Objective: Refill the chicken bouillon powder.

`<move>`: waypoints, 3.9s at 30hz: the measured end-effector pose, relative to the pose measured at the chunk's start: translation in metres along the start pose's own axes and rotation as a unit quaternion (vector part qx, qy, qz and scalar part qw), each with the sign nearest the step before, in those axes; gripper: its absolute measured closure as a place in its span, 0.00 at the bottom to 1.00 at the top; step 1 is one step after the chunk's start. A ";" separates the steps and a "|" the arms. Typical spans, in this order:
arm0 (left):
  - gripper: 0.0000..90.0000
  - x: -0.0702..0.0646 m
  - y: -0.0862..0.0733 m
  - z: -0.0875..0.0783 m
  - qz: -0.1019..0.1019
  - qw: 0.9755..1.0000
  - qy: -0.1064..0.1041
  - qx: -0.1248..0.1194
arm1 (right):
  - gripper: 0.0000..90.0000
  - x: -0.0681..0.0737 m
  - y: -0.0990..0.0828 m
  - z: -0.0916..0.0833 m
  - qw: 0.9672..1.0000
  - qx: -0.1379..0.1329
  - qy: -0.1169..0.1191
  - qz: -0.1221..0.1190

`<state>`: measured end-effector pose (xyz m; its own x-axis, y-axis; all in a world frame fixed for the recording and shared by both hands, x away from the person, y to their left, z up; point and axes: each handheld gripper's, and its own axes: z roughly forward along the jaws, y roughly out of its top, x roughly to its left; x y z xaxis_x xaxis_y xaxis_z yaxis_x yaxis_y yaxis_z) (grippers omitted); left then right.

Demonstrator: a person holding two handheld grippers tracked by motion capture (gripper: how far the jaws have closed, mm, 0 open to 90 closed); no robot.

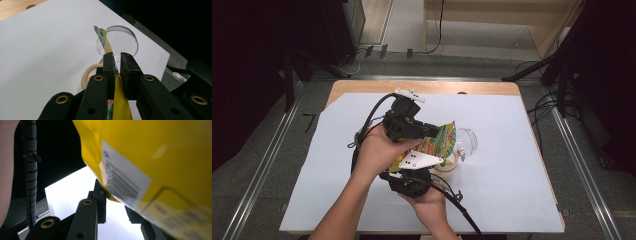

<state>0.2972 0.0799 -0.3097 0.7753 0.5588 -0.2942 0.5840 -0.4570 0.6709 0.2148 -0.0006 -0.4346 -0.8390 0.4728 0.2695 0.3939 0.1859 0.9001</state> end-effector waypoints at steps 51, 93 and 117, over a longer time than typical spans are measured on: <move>0.92 0.008 0.000 -0.009 -0.004 1.000 0.015 -0.017 | 0.82 -0.001 0.008 0.010 1.000 0.000 0.004 0.005; 0.92 0.009 0.001 -0.003 0.001 1.000 0.017 -0.021 | 0.81 -0.008 0.006 0.010 1.000 -0.004 -0.011 -0.005; 0.92 0.012 0.004 0.001 -0.003 1.000 0.011 -0.015 | 0.80 -0.007 0.006 0.004 1.000 0.000 -0.018 -0.002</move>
<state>0.3096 0.0842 -0.3114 0.7664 0.5764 -0.2836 0.5807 -0.4327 0.6896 0.2244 0.0011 -0.4325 -0.8268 0.5025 0.2527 0.3898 0.1880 0.9015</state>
